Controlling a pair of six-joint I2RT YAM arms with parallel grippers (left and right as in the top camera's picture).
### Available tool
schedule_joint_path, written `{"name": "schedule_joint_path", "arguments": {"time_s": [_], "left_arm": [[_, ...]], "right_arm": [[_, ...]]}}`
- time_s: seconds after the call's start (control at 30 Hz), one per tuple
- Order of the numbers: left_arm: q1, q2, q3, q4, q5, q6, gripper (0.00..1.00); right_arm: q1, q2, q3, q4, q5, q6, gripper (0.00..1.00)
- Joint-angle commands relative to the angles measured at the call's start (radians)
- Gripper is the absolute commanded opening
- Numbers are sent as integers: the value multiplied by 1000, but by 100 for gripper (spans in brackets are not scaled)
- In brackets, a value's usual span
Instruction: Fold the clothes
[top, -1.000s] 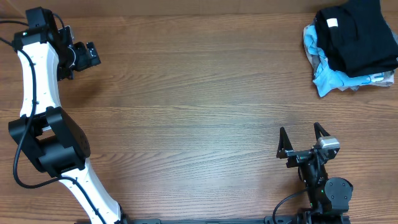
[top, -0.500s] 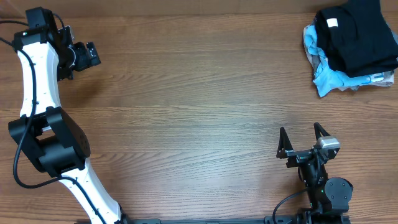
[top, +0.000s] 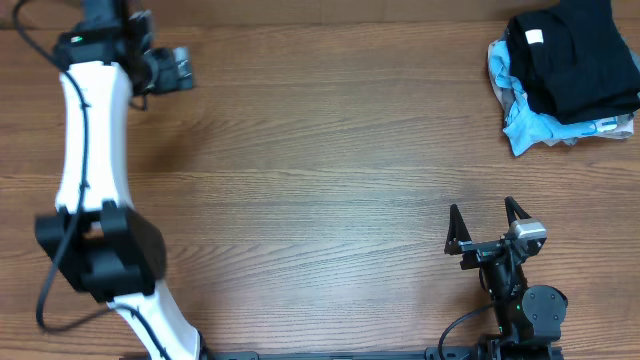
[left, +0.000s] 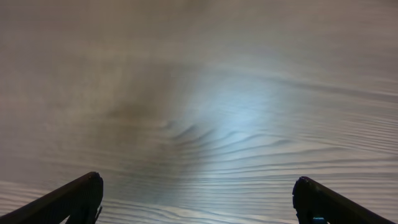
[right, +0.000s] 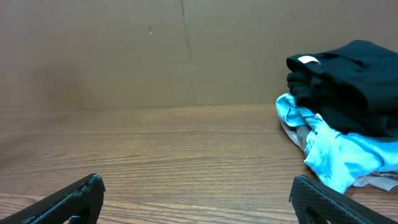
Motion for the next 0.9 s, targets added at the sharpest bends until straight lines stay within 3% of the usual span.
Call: {"name": "schedule_joint_path", "arguments": {"time_s": [0.0, 0.2, 0.37, 0.87], "left_arm": [[-111, -161, 10, 25, -192, 13, 100], [-192, -294, -79, 210, -101, 42, 100], [-192, -455, -377, 458, 27, 41, 100], [-95, -1011, -1239, 937, 27, -58, 100]], "right_arm": [[-8, -12, -11, 3, 14, 5, 100], [-8, -12, -11, 3, 14, 5, 100], [-8, -12, -11, 3, 14, 5, 100], [-8, -12, -11, 3, 14, 5, 100]]}}
